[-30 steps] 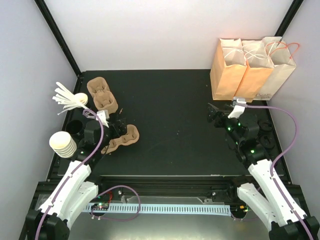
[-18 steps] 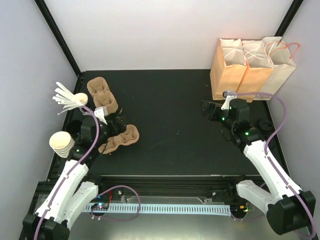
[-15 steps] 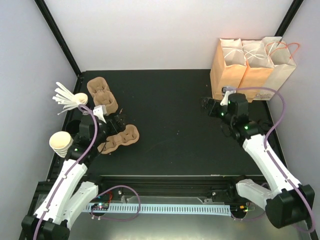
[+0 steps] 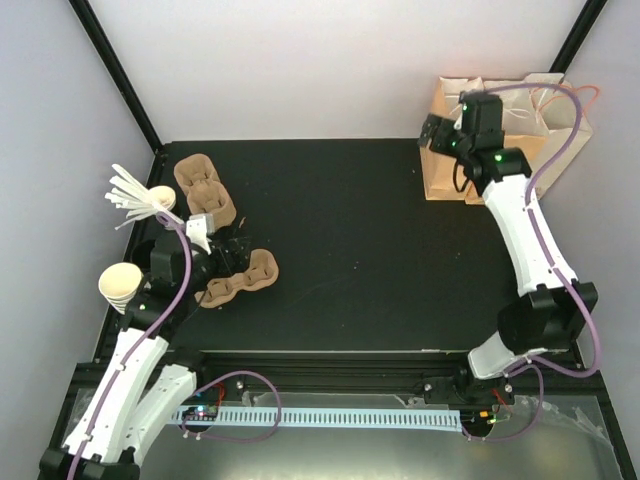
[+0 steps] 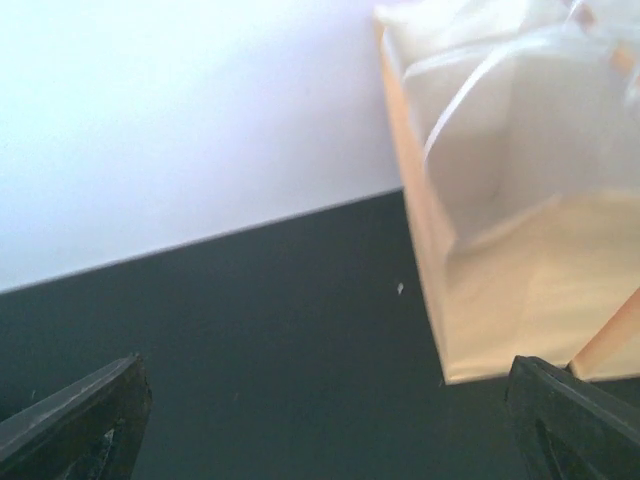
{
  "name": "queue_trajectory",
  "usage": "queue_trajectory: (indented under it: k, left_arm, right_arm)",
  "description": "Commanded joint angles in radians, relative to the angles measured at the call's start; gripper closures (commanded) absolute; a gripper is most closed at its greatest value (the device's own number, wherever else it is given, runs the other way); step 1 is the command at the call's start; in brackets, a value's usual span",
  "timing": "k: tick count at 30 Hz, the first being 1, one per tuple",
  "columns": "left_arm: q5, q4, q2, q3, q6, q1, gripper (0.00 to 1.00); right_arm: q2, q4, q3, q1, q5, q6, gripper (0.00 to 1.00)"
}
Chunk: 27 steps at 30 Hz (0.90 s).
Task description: Pack the takeout coffee
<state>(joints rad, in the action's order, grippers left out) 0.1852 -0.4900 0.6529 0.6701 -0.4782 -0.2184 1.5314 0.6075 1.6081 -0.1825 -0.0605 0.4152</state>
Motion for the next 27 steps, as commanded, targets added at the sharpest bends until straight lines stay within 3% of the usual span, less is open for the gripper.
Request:
queue_trajectory:
  k: [1,5,11,18,27]
  left_arm:
    - [-0.007,-0.047,-0.064,0.042,0.052,-0.001,0.01]
    - [0.038,-0.032,-0.07,0.04,0.075,-0.002,0.01]
    - [0.05,-0.027,-0.036,0.057,0.076,-0.001,0.01]
    - [0.068,0.009,-0.009,0.058,0.063,-0.001,0.01]
    - [0.078,0.025,0.008,0.068,0.071,-0.001,0.01]
  right_arm:
    - [0.1,0.12,0.226,0.06,-0.048,-0.074,0.02]
    - [0.29,0.265,0.509,0.107,0.033,-0.099,0.04]
    - [0.546,0.43,0.854,0.132,-0.014,-0.138,0.06]
    - [0.589,0.354,0.79,0.133,-0.044,-0.18,0.14]
    - [0.647,0.384,0.823,0.099,-0.172,-0.327,0.36]
